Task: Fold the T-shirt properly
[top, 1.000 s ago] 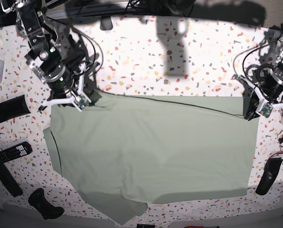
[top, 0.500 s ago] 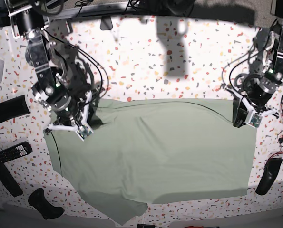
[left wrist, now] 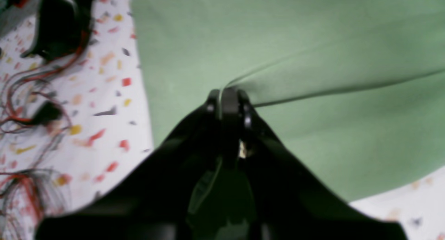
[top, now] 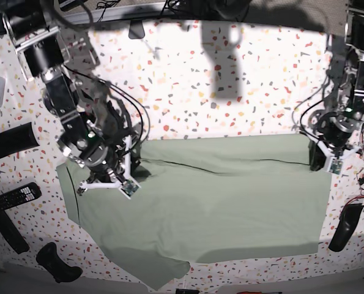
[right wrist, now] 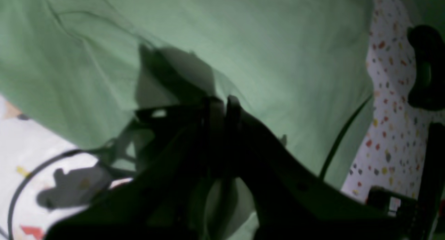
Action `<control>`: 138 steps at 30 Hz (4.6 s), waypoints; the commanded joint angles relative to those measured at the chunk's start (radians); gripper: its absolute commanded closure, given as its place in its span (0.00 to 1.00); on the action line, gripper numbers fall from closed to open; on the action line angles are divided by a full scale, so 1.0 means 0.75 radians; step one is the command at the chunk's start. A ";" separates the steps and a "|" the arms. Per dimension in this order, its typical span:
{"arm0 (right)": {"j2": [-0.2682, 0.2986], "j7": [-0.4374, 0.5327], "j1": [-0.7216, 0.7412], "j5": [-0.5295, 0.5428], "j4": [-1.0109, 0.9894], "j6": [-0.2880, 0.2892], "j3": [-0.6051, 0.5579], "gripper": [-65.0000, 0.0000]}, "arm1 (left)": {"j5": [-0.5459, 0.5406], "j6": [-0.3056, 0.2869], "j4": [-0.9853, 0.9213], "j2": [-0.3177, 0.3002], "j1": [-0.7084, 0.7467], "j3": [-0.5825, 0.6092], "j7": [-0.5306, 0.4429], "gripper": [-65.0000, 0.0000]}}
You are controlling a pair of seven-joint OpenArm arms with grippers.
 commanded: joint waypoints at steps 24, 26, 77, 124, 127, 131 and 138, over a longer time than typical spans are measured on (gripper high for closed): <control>-0.120 0.006 0.227 -0.224 -0.133 -0.227 -0.011 1.00 | 0.000 0.006 0.007 0.006 -0.068 -0.012 -0.069 1.00; -0.120 -0.017 0.227 -0.254 -0.133 -0.237 -0.011 1.00 | 0.000 0.006 0.007 0.006 -0.084 -0.012 -0.069 1.00; -0.105 0.042 0.227 -0.198 -0.135 0.011 0.001 0.46 | 0.224 0.046 0.005 0.006 -0.179 -0.012 -0.138 0.53; 0.006 0.174 0.449 0.067 -0.437 0.487 -0.001 0.46 | -0.151 -0.096 0.276 0.007 -0.165 -0.012 0.422 0.52; 0.007 0.169 0.449 0.035 -0.437 0.487 -0.001 0.46 | -0.152 -0.096 0.276 0.007 -0.165 -0.012 0.422 0.52; 0.006 0.172 0.450 0.068 -0.437 0.487 -0.018 0.46 | -0.152 -0.096 0.276 0.007 -0.165 -0.012 0.422 0.52; 0.006 0.278 0.450 -0.119 -0.438 0.487 -0.181 0.46 | -0.152 -0.096 0.276 0.007 -0.165 -0.012 0.428 0.52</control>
